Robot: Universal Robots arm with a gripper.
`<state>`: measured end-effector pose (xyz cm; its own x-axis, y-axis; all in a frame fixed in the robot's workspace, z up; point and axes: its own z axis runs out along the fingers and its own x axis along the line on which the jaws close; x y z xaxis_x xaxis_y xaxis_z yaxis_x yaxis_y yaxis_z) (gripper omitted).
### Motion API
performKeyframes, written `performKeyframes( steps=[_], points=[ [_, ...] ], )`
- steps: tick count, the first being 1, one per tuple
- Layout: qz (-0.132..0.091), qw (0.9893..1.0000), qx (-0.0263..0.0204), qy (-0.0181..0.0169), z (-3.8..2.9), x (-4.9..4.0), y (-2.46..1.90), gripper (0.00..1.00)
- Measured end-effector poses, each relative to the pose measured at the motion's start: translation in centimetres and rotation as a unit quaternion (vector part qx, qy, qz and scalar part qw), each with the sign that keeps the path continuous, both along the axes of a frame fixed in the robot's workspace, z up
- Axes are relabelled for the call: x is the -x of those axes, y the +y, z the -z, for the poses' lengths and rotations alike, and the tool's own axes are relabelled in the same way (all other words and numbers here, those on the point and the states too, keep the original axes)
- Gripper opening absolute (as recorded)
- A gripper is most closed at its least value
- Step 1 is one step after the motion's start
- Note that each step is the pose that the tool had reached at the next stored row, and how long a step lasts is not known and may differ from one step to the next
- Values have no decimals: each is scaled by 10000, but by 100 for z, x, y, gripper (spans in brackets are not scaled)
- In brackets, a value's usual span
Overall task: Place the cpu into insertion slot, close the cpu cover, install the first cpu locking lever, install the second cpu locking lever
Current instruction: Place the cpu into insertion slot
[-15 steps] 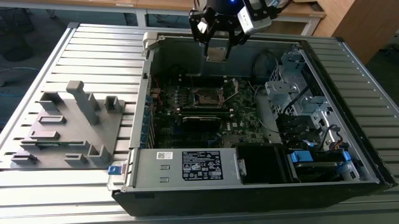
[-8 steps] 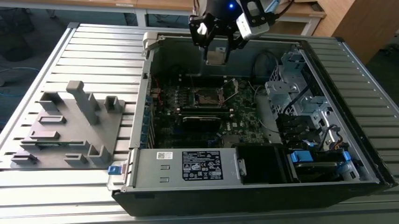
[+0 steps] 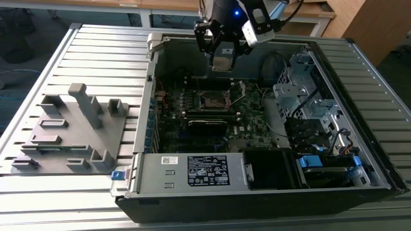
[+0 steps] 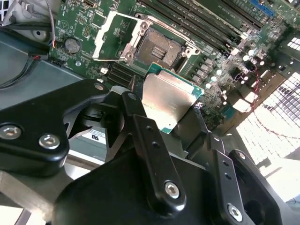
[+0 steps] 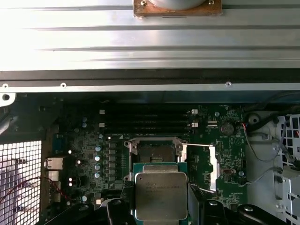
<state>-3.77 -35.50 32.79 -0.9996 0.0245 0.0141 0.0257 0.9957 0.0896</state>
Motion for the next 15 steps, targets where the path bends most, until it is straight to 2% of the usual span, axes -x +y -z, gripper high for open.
performKeyframes(
  steps=[15],
  points=[
    [25, 10000, -2, -1, 7, 0, 0, 54]
  ],
)
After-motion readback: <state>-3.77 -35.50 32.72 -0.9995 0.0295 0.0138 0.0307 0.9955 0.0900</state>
